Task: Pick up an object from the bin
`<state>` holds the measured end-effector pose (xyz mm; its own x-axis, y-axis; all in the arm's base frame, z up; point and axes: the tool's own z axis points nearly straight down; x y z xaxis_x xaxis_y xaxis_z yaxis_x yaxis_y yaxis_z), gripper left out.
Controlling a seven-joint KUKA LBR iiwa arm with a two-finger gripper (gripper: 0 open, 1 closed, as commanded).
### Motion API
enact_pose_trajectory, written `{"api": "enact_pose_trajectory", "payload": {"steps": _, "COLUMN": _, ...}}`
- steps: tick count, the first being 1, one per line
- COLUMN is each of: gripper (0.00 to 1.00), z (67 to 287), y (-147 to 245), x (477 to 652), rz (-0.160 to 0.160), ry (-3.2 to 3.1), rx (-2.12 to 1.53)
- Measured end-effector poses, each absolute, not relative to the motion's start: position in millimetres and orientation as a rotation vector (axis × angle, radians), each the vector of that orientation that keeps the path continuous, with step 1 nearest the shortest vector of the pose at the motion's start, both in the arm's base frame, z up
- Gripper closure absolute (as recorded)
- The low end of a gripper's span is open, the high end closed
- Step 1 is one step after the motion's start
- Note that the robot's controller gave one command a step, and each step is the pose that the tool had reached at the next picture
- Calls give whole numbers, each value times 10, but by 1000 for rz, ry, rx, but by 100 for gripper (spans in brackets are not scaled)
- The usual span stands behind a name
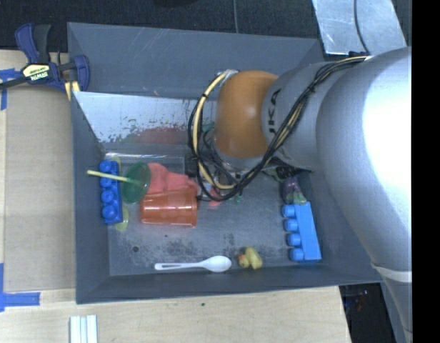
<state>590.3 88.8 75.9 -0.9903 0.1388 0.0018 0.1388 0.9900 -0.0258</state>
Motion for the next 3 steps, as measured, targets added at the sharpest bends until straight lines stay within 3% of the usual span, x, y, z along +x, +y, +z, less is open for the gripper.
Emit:
{"api": "enact_pose_trajectory", "payload": {"steps": 1, "gripper": 100, "z": 1418, "y": 855, "x": 5767, "rz": 41, "ry": -3125, "rx": -186}}
{"api": "enact_pose_trajectory", "payload": {"steps": 2, "gripper": 100, "z": 2172, "y": 740, "x": 5818, "rz": 41, "ry": -3130, "rx": -41}}
{"api": "enact_pose_trajectory", "payload": {"steps": 3, "gripper": 100, "z": 2550, "y": 733, "x": 5796, "rz": 41, "ry": -3130, "rx": -3}}
